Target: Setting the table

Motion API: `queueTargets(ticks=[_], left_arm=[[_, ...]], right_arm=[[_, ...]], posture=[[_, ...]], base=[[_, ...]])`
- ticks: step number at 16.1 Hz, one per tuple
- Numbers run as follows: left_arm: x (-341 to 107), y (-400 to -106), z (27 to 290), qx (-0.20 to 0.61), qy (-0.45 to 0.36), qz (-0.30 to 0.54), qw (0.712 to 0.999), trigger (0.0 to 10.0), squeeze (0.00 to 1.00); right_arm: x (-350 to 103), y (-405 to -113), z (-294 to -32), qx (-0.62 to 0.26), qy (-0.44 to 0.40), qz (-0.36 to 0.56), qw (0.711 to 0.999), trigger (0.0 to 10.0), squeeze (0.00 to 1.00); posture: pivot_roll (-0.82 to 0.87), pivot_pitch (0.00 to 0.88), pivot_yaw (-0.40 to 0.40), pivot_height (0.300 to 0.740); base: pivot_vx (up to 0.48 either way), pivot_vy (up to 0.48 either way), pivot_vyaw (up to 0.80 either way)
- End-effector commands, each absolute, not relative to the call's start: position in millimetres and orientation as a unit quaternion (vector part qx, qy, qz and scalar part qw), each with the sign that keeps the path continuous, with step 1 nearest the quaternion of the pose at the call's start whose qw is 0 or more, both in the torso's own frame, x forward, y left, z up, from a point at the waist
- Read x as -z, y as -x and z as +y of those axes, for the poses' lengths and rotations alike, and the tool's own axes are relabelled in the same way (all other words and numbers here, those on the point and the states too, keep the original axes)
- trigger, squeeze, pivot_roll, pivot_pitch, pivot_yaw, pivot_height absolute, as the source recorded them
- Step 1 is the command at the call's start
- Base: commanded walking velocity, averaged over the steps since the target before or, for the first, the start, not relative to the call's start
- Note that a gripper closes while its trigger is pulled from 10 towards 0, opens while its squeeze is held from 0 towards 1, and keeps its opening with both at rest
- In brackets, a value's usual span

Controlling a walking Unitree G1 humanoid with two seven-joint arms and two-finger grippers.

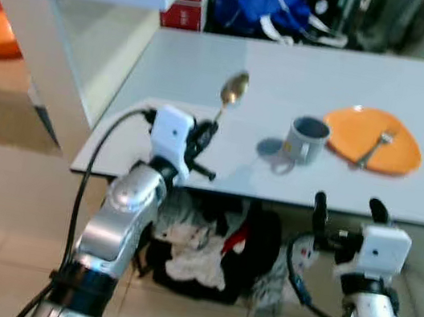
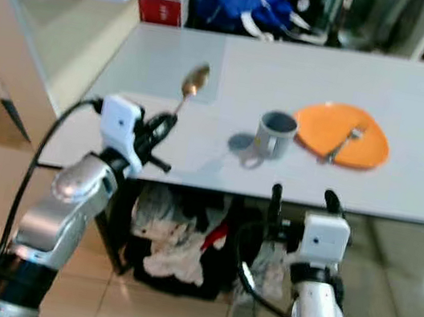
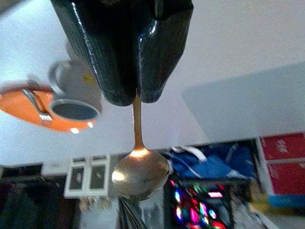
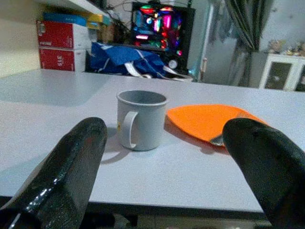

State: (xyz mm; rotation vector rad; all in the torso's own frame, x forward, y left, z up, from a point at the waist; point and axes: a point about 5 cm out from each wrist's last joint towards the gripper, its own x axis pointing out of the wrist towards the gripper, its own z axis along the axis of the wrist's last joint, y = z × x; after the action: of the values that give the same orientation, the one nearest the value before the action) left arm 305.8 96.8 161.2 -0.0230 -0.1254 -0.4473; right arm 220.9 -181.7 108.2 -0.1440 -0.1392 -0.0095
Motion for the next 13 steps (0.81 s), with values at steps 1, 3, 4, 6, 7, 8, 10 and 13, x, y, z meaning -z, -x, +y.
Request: queueTargets(ticks=[1,3,4,6,7,8,10,13], left_arm=[[-162.5,-305.9,103.6,0.211,0.009,-0.065,0.975,0.0,0.0],[-165.8,-305.8,102.3,0.212,0.008,-0.072,0.975,0.0,0.0],[-166.1,-305.9,102.0,0.214,0.007,-0.073,0.974,0.0,0.0],[-166.7,-306.3,102.1,0.215,0.005,-0.074,0.974,0.0,0.0],[-167.1,-306.2,102.0,0.216,0.005,-0.075,0.974,0.0,0.0],[-168.0,-306.3,101.7,0.216,0.004,-0.076,0.973,0.0,0.0],[-169.2,-307.2,101.1,0.216,0.004,-0.078,0.973,0.0,0.0],[-166.6,-309.1,100.7,0.211,0.007,-0.07,0.975,0.0,0.0]], right_arm=[[-106.9,-220.7,-176.6,-0.003,0.072,-0.068,0.995,10.0,0.0],[-106.0,-220.9,-176.1,-0.004,0.072,-0.066,0.995,10.0,0.0],[-105.8,-221.1,-175.8,-0.004,0.071,-0.066,0.995,10.0,0.0],[-105.7,-222.0,-175.3,-0.003,0.07,-0.066,0.995,10.0,0.0],[-104.8,-222.0,-175.0,-0.003,0.07,-0.066,0.995,10.0,0.0],[-104.3,-222.1,-175.0,-0.003,0.07,-0.065,0.995,10.0,0.0],[-104.3,-222.3,-175.1,-0.003,0.07,-0.065,0.995,10.0,0.0],[-104.2,-222.1,-175.7,-0.003,0.071,-0.064,0.995,10.0,0.0]], posture=[[-0.15,0.0,0.06,0.736],[-0.14,0.0,0.062,0.736],[-0.14,0.0,0.063,0.736],[-0.14,0.0,0.066,0.736],[-0.14,0.0,0.066,0.736],[-0.14,0.0,0.067,0.736],[-0.14,0.0,0.067,0.736],[-0.15,0.0,0.066,0.736]], base=[[0.0,-0.431,0.0],[0.0,-0.429,0.0],[0.0,-0.431,0.0],[0.0,-0.431,0.0],[0.0,-0.431,0.0],[0.0,-0.431,0.0],[0.0,-0.431,0.0],[0.0,-0.431,0.0]])
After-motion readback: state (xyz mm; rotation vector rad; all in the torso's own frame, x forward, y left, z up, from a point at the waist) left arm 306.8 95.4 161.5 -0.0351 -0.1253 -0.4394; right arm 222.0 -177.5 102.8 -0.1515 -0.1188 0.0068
